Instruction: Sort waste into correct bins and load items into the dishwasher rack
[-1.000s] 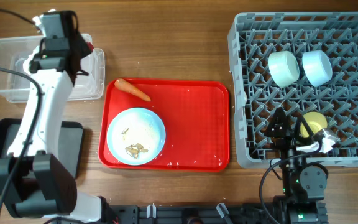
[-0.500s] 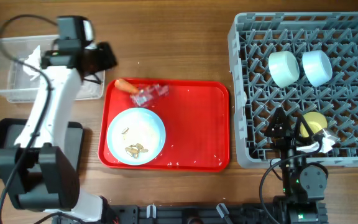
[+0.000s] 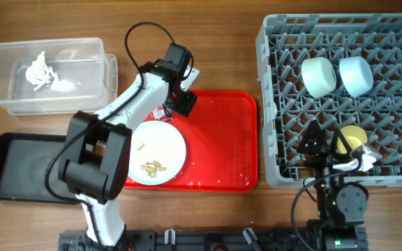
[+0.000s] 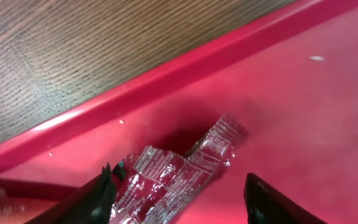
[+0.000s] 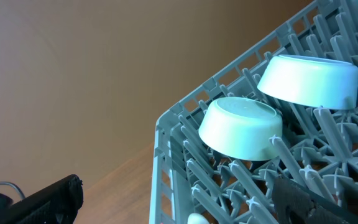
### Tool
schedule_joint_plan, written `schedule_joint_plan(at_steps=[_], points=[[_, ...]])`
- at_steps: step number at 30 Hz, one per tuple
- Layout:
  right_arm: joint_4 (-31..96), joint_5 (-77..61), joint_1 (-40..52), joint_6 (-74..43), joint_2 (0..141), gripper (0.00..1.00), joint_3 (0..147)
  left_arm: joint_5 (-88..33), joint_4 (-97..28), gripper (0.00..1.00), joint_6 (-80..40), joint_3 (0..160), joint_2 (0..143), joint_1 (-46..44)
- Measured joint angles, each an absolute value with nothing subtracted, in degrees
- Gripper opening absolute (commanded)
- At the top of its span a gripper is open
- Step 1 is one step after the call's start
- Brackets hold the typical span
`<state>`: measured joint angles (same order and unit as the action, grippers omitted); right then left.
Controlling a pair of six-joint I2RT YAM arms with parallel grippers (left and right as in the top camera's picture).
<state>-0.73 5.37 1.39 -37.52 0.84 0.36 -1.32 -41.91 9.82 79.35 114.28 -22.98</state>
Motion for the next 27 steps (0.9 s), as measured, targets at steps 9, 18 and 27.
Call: schedule_joint_plan(at_steps=[9, 18, 27], points=[[-0.7, 5.4, 1.4, -37.5, 0.8, 1.00, 0.4, 0.0, -41.0, 0.46, 11.5, 79.2, 114.8, -23.0], [-0.7, 5.4, 1.4, -37.5, 0.8, 1.00, 0.4, 0.2, -42.2, 0.04, 8.2, 78.9, 116.2, -23.0], [-0.7, 5.4, 1.4, -37.5, 0.8, 1.00, 0.4, 4.5, -50.5, 0.04, -5.5, 97.4, 105.1, -12.1]])
